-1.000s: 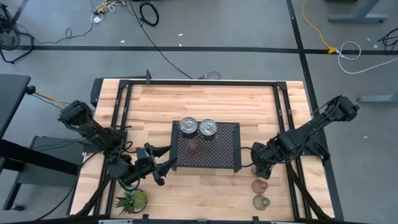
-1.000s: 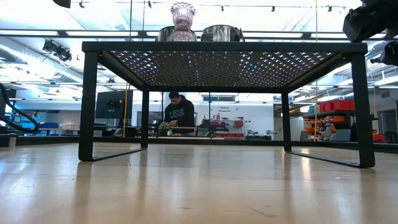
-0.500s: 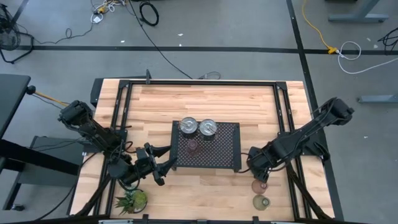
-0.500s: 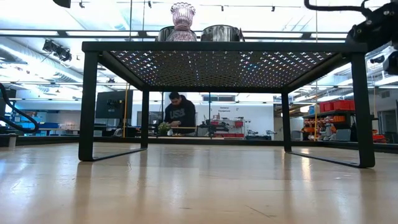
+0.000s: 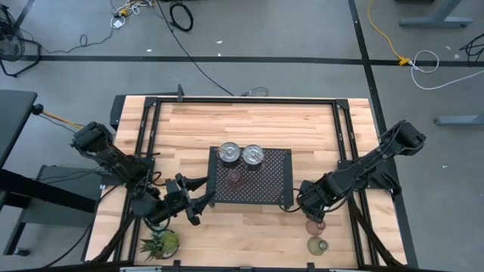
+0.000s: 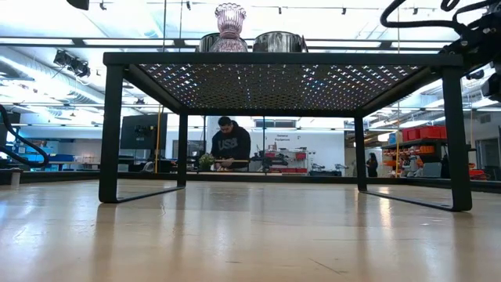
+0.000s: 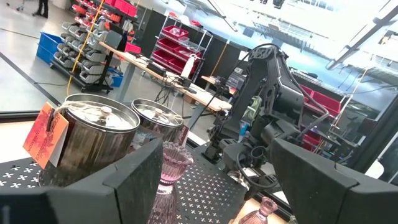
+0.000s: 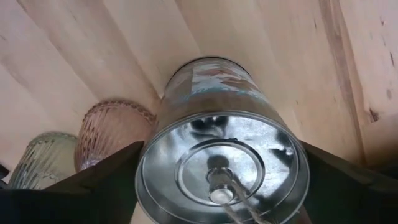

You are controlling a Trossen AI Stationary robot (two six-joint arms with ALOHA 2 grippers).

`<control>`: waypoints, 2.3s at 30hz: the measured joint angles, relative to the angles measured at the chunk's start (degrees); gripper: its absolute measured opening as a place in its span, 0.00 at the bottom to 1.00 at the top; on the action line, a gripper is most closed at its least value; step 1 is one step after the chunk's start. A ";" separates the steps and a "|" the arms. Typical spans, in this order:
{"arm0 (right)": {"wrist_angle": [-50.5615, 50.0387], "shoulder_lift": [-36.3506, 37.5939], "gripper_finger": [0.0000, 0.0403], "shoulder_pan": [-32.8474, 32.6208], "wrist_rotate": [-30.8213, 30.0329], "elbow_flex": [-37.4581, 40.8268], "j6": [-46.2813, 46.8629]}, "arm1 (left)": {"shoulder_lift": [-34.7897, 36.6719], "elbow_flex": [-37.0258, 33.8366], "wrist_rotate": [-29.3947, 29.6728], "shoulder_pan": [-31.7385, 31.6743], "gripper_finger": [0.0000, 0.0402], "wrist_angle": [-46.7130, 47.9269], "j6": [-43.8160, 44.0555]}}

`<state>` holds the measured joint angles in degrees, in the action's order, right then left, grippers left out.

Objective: Pick & Place candle stick holders
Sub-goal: Put the brown scented candle on the shelf aligned with the other scented candles

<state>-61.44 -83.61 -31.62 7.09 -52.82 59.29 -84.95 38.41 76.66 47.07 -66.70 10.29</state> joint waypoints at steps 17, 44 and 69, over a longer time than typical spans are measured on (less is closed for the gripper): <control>-17.28 4.07 0.83 4.76 -2.36 -8.10 -4.50 | 0.00 0.00 0.00 -0.02 0.74 0.02 -0.18; -28.96 -9.60 0.83 19.41 -9.66 -54.22 -28.99 | 0.00 0.00 -2.19 -2.04 0.74 -0.02 0.31; -28.40 -13.68 0.83 28.93 -9.16 -52.61 -39.36 | 0.00 0.00 -3.28 -2.23 0.74 0.00 1.04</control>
<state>-89.84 -97.30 -2.68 -2.07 -105.43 19.92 -84.95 38.41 73.38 44.84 -66.70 11.33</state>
